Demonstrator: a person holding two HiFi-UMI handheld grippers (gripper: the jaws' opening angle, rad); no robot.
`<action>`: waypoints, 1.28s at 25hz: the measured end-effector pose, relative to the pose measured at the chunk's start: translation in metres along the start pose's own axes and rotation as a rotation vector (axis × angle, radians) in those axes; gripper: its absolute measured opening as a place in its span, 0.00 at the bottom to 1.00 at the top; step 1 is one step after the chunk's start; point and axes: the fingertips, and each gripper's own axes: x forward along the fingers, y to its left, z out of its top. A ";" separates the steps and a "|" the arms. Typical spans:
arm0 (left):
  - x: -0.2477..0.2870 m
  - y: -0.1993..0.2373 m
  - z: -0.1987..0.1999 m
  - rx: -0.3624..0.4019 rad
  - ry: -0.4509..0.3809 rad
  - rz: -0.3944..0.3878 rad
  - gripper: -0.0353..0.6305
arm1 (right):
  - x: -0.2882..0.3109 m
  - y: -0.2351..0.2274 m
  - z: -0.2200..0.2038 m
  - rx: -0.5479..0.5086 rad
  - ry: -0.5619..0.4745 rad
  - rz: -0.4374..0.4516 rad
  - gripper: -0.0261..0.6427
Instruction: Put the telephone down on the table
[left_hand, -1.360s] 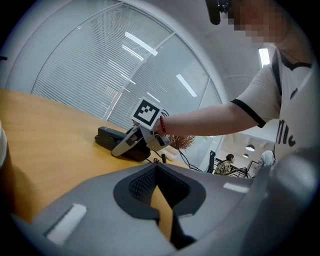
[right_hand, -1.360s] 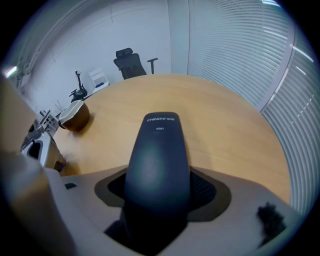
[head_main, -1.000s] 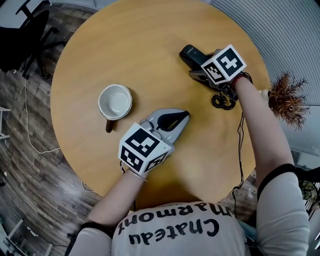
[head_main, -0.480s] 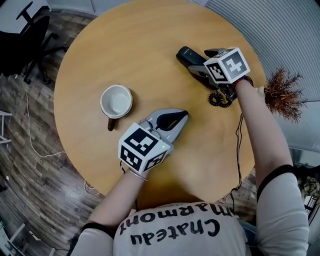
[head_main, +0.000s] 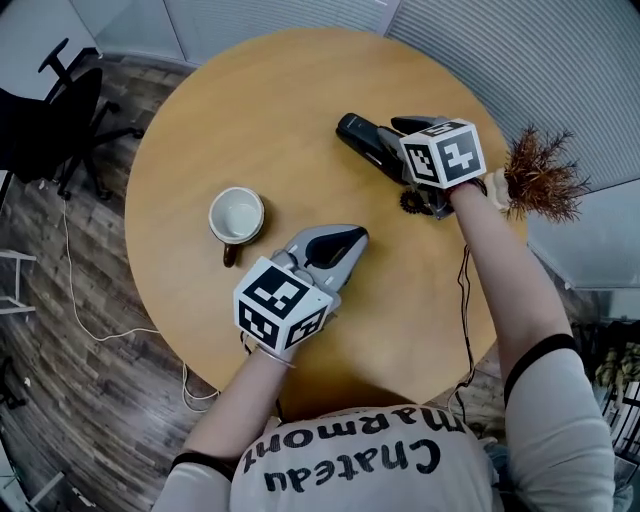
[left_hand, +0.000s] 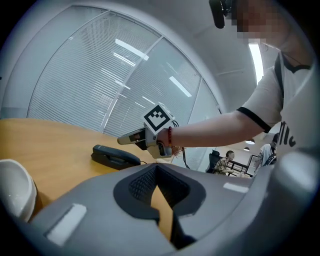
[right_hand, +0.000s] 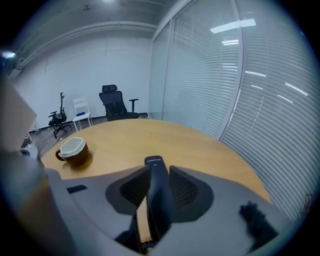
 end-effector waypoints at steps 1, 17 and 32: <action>0.000 0.000 0.003 0.008 -0.004 -0.001 0.04 | -0.004 0.000 0.001 0.004 -0.010 -0.004 0.22; 0.007 -0.077 0.039 0.128 -0.054 0.003 0.04 | -0.194 0.086 -0.027 0.289 -0.314 0.112 0.06; 0.029 -0.315 0.010 0.152 -0.170 0.024 0.04 | -0.425 0.109 -0.186 0.332 -0.469 0.070 0.06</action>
